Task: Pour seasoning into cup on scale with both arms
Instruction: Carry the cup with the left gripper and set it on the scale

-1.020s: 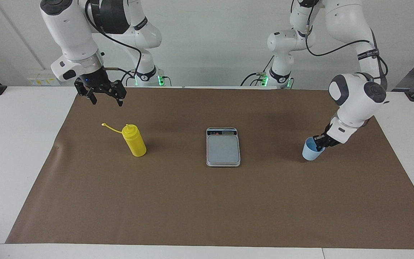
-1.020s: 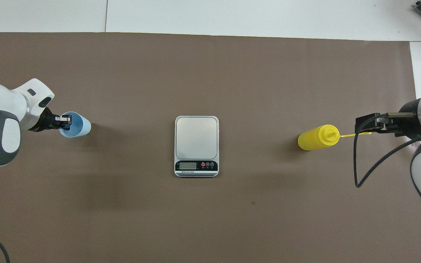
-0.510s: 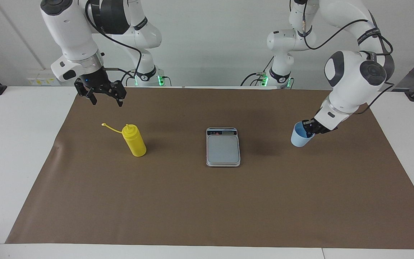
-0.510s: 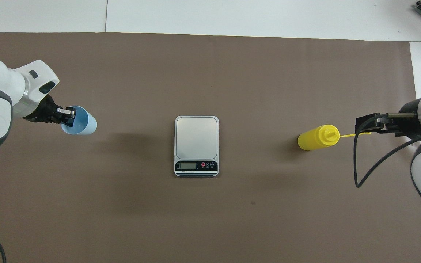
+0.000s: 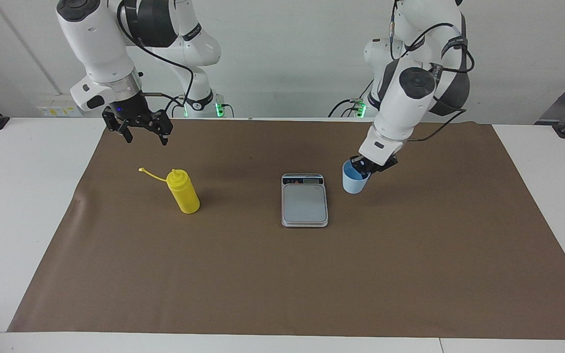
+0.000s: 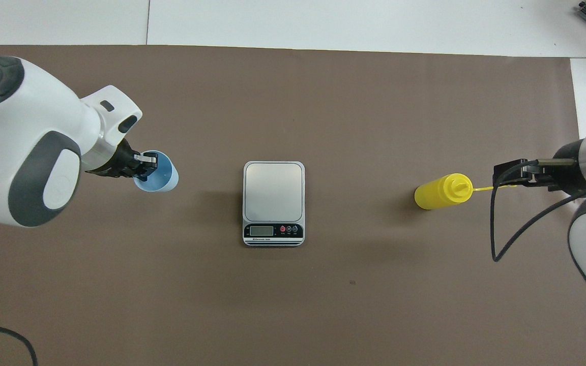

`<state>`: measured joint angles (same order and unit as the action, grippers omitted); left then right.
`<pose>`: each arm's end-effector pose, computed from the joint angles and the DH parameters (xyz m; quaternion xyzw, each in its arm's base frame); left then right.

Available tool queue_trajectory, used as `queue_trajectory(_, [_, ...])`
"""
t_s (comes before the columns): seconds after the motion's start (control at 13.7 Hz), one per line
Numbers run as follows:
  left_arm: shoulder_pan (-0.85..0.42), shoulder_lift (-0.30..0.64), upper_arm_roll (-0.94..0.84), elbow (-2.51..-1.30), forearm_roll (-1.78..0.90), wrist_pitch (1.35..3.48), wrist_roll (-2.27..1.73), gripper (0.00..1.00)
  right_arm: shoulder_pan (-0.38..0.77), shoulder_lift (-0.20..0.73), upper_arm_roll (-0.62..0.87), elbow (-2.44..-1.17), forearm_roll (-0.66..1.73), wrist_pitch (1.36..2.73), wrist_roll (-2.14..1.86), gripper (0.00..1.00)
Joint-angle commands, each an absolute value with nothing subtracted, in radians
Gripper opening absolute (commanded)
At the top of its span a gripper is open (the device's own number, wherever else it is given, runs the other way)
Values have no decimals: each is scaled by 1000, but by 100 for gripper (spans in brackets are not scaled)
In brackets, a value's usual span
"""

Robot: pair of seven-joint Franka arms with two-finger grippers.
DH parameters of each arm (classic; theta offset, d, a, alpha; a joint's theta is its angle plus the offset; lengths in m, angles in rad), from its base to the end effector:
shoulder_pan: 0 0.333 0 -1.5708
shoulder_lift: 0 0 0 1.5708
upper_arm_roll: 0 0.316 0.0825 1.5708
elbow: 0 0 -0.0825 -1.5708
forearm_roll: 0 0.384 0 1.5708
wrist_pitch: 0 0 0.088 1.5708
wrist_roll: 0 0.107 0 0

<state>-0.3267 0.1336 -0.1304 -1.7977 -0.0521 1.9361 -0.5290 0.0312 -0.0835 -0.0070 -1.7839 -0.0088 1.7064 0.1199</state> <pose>0.5388 -0.2655 0.4712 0.9984 0.0457 -0.0131 0.0304 0.5358 0.0120 0.5805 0.9989 -0.0472 0.0033 0.0038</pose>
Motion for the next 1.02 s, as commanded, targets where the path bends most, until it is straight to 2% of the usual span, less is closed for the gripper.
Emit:
queue_trajectory(0.0, [-396, 103, -115, -1884, -64, 2061, -635, 0, 15, -112, 0, -1819, -9, 1730, 89, 100])
queue_trajectory(0.22, [-429, 150, -115, -1865, -92, 2140, -676, 0, 14, -112, 0, -1819, -9, 1730, 90, 100])
queue_trajectory(0.44, [-471, 258, -112, -1773, -80, 2143, -745, 0, 15, -112, 0, -1819, -9, 1730, 89, 100])
queue_trajectory(0.95, [-471, 316, -114, -1760, -48, 2177, -744, 0, 15, -112, 0, -1819, -9, 1729, 89, 100])
